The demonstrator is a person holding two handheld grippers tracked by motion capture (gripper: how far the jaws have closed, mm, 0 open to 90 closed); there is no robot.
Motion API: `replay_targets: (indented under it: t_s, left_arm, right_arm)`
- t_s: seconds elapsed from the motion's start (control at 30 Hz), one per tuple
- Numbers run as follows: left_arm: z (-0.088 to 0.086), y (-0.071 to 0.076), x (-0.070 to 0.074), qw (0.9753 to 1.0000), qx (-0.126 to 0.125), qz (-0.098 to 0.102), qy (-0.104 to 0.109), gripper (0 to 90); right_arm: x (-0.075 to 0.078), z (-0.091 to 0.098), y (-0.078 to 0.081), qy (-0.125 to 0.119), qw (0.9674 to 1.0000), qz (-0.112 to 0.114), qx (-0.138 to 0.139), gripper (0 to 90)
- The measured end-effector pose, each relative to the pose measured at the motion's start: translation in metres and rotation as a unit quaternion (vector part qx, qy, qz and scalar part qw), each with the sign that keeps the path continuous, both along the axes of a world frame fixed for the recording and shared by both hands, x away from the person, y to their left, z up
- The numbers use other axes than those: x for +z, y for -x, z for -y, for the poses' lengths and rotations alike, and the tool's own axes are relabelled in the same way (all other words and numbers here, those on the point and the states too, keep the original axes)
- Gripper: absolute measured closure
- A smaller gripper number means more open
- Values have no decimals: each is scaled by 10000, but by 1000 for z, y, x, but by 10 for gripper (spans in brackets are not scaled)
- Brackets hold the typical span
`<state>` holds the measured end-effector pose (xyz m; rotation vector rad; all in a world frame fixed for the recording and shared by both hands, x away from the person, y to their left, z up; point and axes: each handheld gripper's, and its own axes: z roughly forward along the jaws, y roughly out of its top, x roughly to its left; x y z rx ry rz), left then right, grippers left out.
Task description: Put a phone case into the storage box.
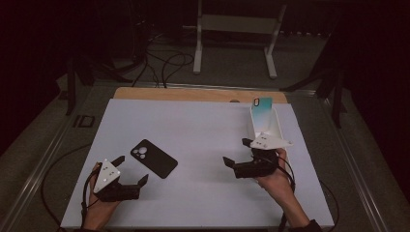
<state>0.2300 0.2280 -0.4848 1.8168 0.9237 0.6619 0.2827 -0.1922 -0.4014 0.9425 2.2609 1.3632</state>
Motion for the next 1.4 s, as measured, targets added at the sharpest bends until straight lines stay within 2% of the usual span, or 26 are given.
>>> replay_targets:
  t_s: [0.27, 0.47, 0.6, 0.67, 0.9, 1.1, 1.3, 1.4]
  left_arm:
    - [-1, 0, 0, 10000, 3, -4, 0, 1]
    - [-1, 0, 0, 10000, 0, -11, 14, 1]
    - [-1, 0, 0, 10000, -10, -12, 18, 1]
    - [-1, 0, 0, 10000, -21, -13, 5, 1]
    - [-2, 0, -1, 10000, -34, -25, 25, 1]
    - [-2, 0, -1, 10000, -50, -33, 11, 1]
    - [-3, 0, -1, 10000, -39, -47, 32, 1]
    - [-4, 1, -1, 10000, -37, -30, 47, 1]
  right_arm:
    - [11, -38, -19, 305, 9991, -169, 239, 80]
    - [5, -63, -32, 542, 9973, -373, 315, 81]
    - [2, -77, -36, 613, 9964, -416, 403, 81]
    - [2, -93, -39, 837, 9944, -403, 504, 81]
    - [1, -125, -47, 996, 9907, -527, 765, 81]
    - [-9, -151, -58, 1120, 9875, -677, 880, 80]
    - [-32, -172, -72, 1263, 9836, -888, 933, 81]
    - [-44, -184, -75, 1380, 9804, -976, 1017, 81]
